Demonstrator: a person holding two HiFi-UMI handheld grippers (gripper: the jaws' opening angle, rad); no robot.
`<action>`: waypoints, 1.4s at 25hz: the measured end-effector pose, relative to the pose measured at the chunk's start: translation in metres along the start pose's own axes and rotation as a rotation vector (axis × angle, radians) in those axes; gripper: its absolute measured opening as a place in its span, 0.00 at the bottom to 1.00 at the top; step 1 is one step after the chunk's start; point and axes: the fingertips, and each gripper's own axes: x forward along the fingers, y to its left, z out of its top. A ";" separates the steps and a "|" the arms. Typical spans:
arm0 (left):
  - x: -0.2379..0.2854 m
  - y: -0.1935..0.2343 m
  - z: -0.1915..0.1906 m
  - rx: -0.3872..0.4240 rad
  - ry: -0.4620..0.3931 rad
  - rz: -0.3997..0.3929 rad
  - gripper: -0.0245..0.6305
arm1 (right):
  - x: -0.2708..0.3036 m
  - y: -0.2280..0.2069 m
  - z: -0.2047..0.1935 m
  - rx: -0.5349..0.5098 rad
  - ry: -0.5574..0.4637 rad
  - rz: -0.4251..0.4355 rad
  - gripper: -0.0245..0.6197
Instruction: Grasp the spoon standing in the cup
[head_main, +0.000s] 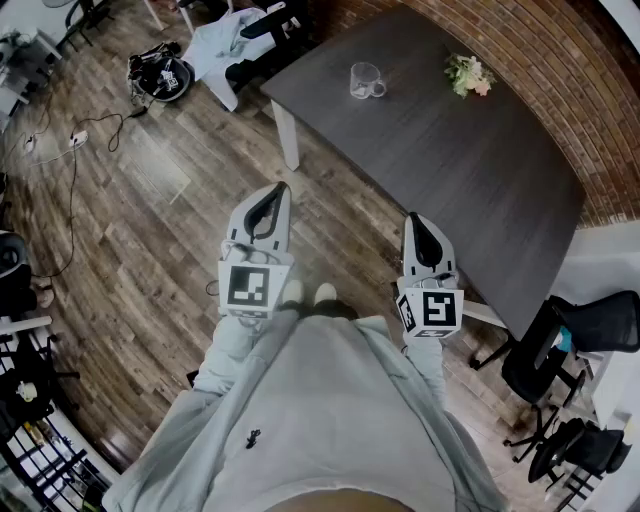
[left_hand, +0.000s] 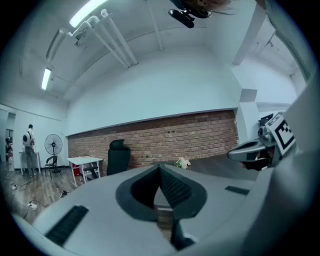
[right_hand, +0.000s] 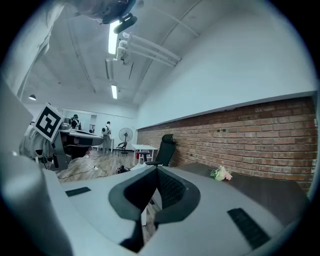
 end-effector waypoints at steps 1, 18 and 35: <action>-0.002 -0.001 -0.001 -0.002 0.004 0.007 0.07 | -0.003 -0.001 0.001 -0.003 -0.007 0.004 0.06; -0.009 -0.022 -0.008 -0.016 0.014 0.063 0.07 | -0.015 -0.024 -0.022 0.072 -0.003 0.047 0.06; 0.122 0.069 -0.019 -0.032 0.038 -0.009 0.07 | 0.133 -0.033 -0.011 0.073 0.041 0.009 0.06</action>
